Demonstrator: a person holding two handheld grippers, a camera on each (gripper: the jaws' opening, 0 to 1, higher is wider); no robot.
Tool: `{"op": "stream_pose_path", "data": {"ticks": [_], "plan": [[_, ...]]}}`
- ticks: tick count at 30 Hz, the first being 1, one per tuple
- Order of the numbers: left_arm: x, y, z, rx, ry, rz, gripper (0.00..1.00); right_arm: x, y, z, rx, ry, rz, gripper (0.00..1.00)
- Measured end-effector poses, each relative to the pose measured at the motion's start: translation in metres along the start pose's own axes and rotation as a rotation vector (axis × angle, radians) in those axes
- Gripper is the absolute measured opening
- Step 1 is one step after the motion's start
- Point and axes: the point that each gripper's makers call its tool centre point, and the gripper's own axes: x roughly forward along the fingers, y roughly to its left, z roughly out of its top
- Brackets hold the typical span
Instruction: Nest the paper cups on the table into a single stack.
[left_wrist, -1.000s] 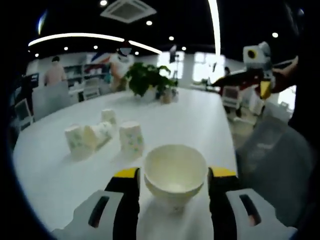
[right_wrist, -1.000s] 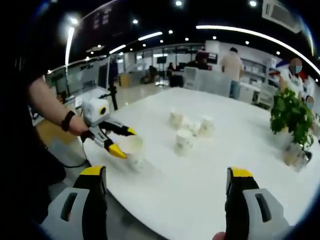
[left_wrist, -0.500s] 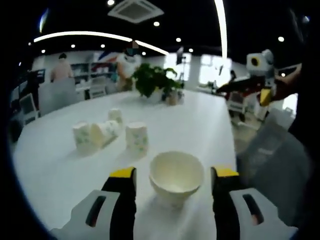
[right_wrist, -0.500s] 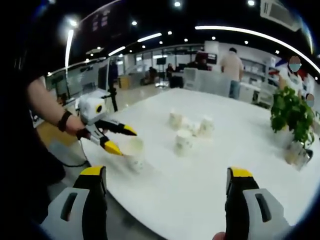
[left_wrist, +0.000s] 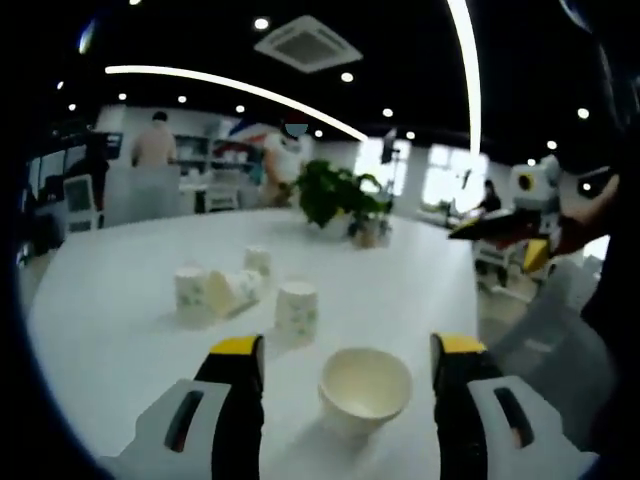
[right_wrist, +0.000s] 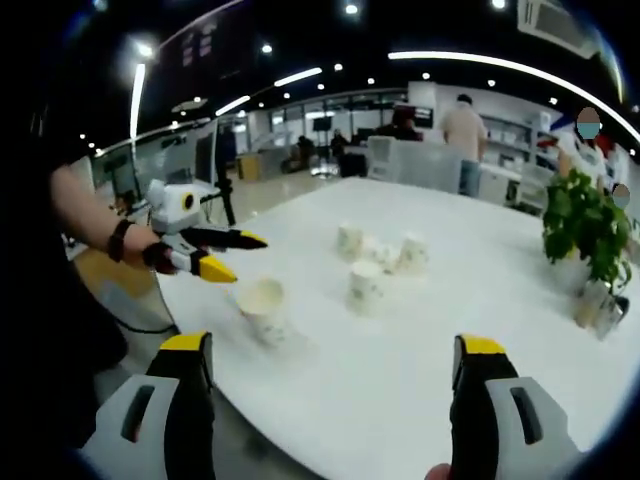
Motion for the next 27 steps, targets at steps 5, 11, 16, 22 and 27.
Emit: {"op": "stream_pose_path", "data": {"ticks": [5,11,16,22,27], "plan": [[-0.016,0.007,0.003,0.008,0.009,0.028,0.73,0.003,-0.001,-0.001,0.015,-0.006,0.005,0.98],[-0.032,0.012,0.012,0.020,0.010,0.056,0.79,0.008,0.001,0.000,0.015,-0.009,0.018,0.98],[-0.041,0.014,0.016,-0.001,-0.014,0.072,0.89,0.013,0.004,0.002,0.015,-0.015,0.030,0.98],[-0.049,0.015,0.020,0.006,-0.012,0.088,0.93,0.016,0.003,0.002,0.018,-0.017,0.032,0.98],[-0.056,0.021,0.027,0.020,-0.014,0.114,0.98,0.016,0.001,-0.001,0.024,-0.014,0.030,0.98]]}}
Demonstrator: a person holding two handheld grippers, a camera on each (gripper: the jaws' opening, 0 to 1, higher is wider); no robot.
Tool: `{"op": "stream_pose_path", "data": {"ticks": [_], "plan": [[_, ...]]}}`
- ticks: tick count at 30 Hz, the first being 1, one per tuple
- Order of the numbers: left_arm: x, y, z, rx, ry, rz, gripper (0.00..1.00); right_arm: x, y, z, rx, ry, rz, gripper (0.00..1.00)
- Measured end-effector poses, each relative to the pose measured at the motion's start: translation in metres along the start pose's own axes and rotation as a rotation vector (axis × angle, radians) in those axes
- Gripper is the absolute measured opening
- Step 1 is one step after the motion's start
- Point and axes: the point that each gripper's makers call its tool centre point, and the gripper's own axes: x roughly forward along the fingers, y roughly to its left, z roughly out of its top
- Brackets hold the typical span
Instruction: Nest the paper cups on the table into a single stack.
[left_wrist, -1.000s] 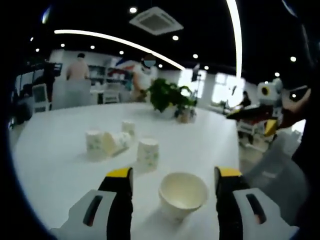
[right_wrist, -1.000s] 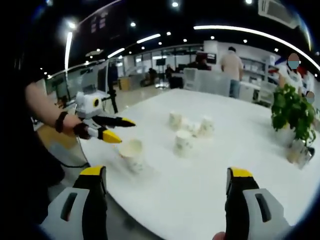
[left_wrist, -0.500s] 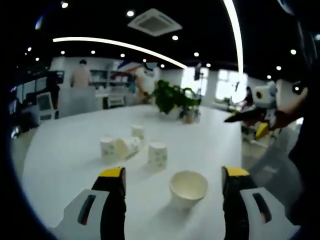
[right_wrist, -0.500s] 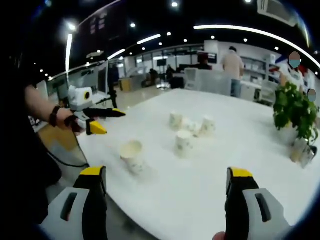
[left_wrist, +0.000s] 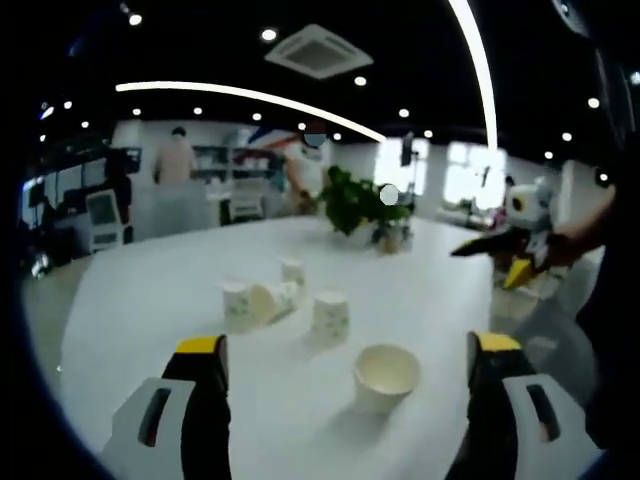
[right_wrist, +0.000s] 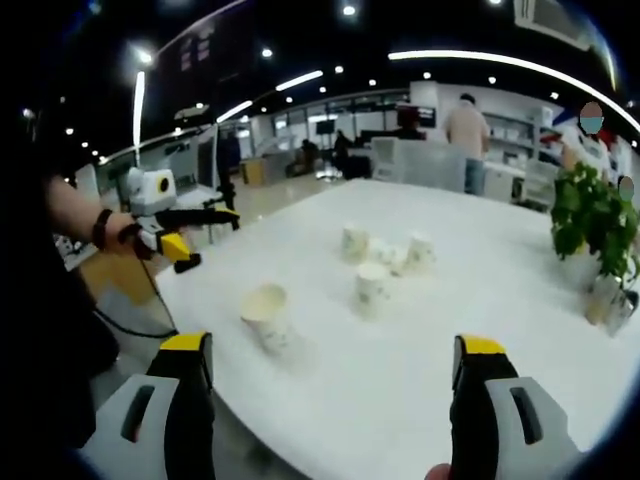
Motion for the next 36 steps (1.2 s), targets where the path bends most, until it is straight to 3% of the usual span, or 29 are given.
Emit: {"op": "stream_pose_path", "data": {"ticks": [7,17,28,31,36], "plan": [[-0.005,0.010,0.012,-0.021,-0.040,0.022,0.99,0.001,-0.003,-0.001,0.004,-0.001,-0.005,0.98],[-0.004,0.017,0.007,-0.036,-0.001,0.030,0.99,0.010,-0.014,-0.001,-0.015,0.017,-0.007,0.98],[-0.001,0.023,0.011,-0.039,-0.017,0.056,0.99,0.057,-0.042,0.019,-0.083,0.015,0.025,0.94],[0.001,0.023,0.005,-0.052,0.024,0.056,0.99,0.074,-0.047,0.018,-0.108,0.033,0.044,0.91],[0.000,0.026,0.009,-0.036,0.010,0.074,0.99,0.104,-0.051,0.018,-0.158,0.065,0.094,0.87]]}}
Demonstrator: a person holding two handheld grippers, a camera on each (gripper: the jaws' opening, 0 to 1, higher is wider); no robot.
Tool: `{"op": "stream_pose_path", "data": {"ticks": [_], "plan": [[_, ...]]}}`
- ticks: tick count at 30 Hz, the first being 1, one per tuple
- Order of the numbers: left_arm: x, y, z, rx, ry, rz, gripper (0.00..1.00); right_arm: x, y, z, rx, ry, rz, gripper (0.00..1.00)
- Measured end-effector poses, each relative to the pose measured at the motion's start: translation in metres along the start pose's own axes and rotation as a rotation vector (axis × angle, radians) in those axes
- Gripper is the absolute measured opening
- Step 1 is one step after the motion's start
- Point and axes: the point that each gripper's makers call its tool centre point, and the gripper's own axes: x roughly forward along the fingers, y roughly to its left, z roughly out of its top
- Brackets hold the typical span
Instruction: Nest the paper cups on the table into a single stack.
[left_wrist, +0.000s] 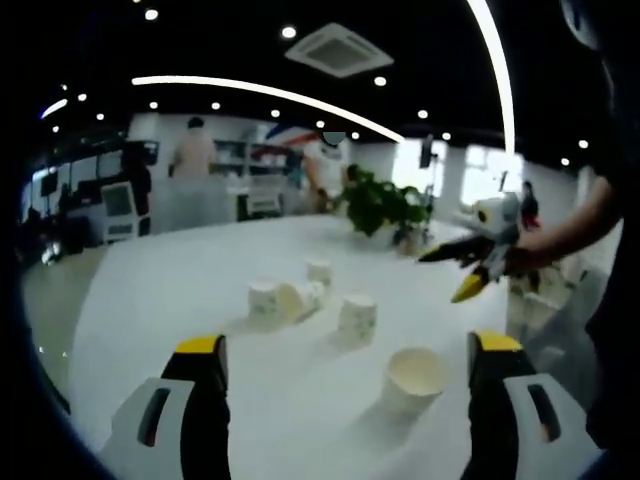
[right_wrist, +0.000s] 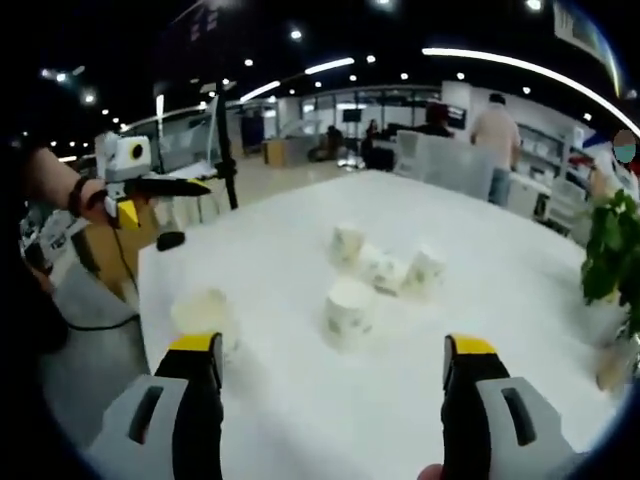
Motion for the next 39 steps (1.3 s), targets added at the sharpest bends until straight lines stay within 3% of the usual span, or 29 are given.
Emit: {"op": "stream_pose_path", "data": {"ticks": [6,9,21,28,39], "plan": [[0.000,0.005,0.001,-0.012,0.011,0.022,0.99,0.026,-0.010,0.005,0.003,0.002,0.014,0.81],[0.001,0.006,0.006,0.003,-0.010,0.029,0.99,0.038,-0.013,-0.001,-0.031,0.035,0.026,0.81],[0.004,0.013,0.007,0.008,0.002,0.046,0.99,0.078,-0.020,-0.009,-0.058,0.067,0.075,0.66],[0.006,0.016,0.011,0.008,-0.007,0.047,0.99,0.093,-0.025,0.002,-0.065,0.065,0.099,0.59],[0.003,0.020,0.008,0.009,0.004,0.058,0.99,0.109,-0.016,-0.005,-0.096,0.097,0.141,0.52]]}}
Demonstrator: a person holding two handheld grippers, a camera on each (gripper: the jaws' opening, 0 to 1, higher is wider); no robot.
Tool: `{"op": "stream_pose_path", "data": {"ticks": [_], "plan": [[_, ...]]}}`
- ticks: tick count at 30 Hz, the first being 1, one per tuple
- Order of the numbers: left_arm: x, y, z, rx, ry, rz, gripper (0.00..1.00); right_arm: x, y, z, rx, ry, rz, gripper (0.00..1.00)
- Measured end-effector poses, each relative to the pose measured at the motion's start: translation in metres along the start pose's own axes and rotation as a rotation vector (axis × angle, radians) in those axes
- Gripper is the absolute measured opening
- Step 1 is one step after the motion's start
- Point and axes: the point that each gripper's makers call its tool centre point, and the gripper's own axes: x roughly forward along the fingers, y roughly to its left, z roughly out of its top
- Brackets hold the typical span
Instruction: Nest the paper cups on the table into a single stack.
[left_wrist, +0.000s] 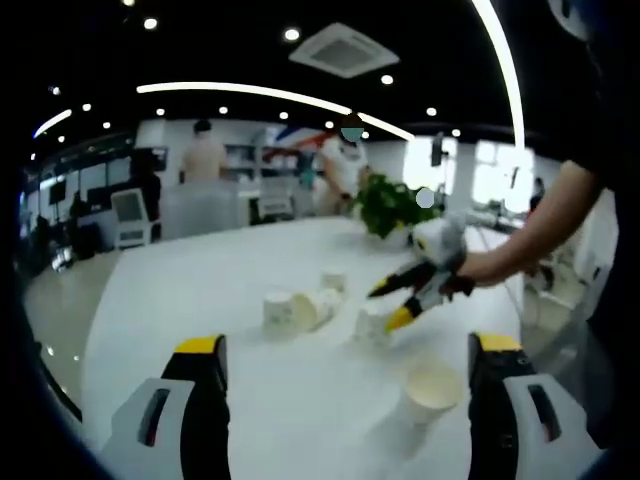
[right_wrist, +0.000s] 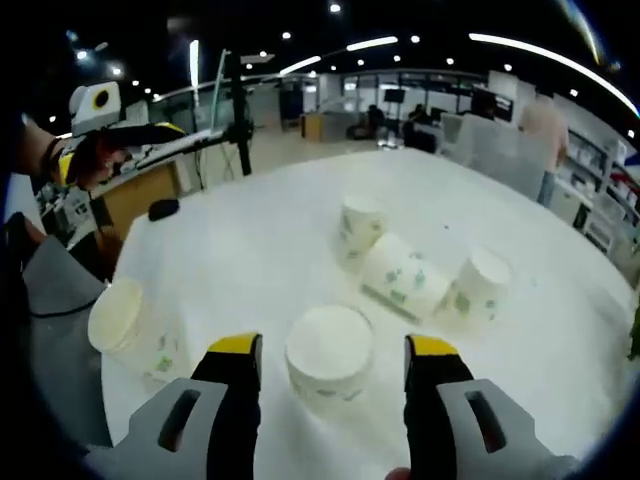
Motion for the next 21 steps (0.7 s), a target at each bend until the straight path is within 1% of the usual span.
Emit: {"op": "stream_pose_path", "data": {"ticks": [3,5,10,12,16,18,21], "plan": [[-0.001,0.000,-0.003,-0.001,0.009,0.002,0.99,0.003,0.002,-0.002,-0.008,0.010,0.014,0.50],[-0.002,0.001,-0.004,-0.004,0.013,0.009,0.99,0.006,0.003,-0.004,0.002,0.014,0.025,0.49],[-0.008,0.006,-0.004,-0.020,-0.001,0.032,0.99,0.010,0.004,-0.008,0.012,0.028,0.033,0.42],[-0.010,0.007,-0.009,-0.028,0.021,0.030,0.99,0.010,0.006,-0.007,0.022,0.013,0.045,0.41],[-0.012,0.009,-0.009,-0.015,0.017,0.040,0.99,0.011,0.006,-0.008,0.007,0.018,0.052,0.36],[-0.014,0.010,-0.009,-0.010,0.021,0.050,0.99,0.012,0.004,-0.010,0.007,0.023,0.045,0.36],[-0.014,0.010,-0.010,-0.015,0.019,0.049,0.99,0.011,0.004,-0.011,0.016,0.027,0.041,0.36]]}}
